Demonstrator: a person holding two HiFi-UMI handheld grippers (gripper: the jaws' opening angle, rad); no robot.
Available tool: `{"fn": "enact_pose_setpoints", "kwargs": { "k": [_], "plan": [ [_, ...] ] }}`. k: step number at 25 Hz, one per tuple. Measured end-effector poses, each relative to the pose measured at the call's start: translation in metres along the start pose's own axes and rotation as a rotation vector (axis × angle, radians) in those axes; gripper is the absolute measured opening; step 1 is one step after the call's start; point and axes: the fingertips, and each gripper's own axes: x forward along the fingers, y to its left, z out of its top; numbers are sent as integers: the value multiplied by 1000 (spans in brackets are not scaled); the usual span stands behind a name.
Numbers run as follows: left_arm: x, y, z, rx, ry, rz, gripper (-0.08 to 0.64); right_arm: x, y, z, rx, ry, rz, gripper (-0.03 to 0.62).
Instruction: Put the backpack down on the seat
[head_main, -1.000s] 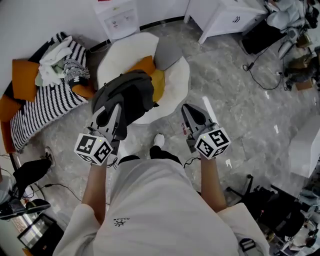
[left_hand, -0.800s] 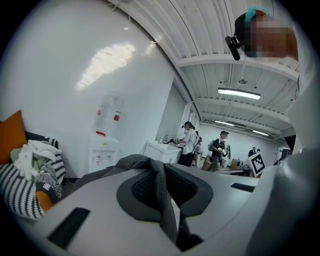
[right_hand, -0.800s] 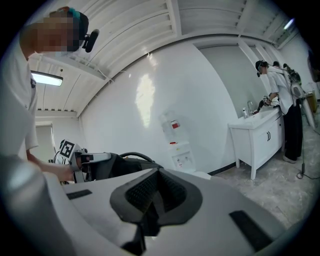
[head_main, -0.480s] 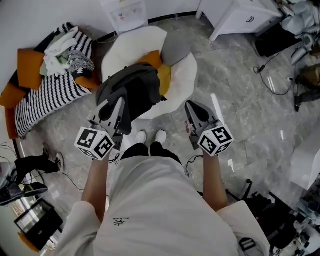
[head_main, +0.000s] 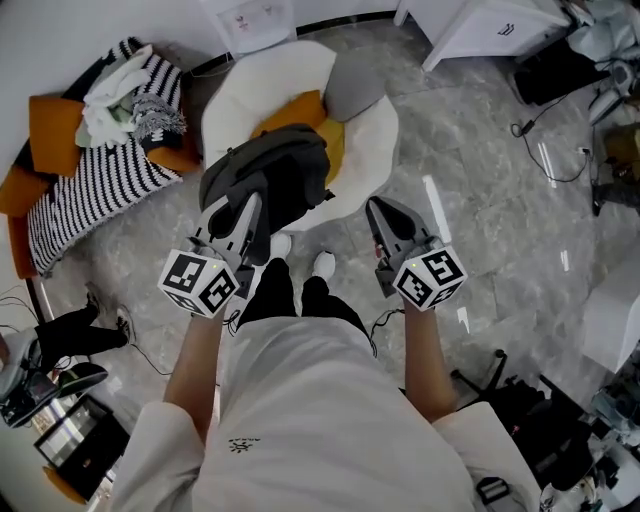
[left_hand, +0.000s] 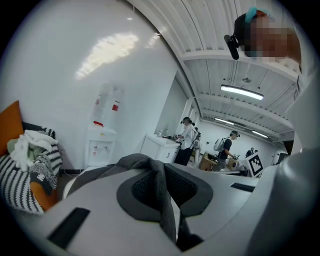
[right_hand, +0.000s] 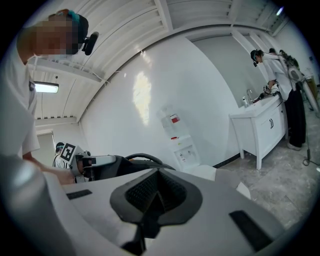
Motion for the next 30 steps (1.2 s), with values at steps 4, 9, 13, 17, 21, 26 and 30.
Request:
{"fn": "enact_pose_setpoints", "kwargs": {
  "k": [4,9,13,17,21,26,30],
  "plan": [
    [8,11,-10,-15,22,-29,43,19,5,-9,-16,17,-2,23],
    [17,28,-28,-35,58,-59,43,45,9,-18,-38,22,-14,23],
    [30,40,-40,-37,81,-90,43,69,2,-35,-35,55,-44,23],
    [48,50,-55,-41,116,-113,43,86,-7,-50,-18,69,-57,23],
    [65,64,-66,-39,136,-122,43,107,-14,-63,-15,79,-54,23],
    [89,80,-89,-80,154,-110,43,123,-30,-88,3,100,-64,23],
    [108,94,-104,-105,166,-106,43,142,-45,-103,27,109,-73,23]
  ]
}}
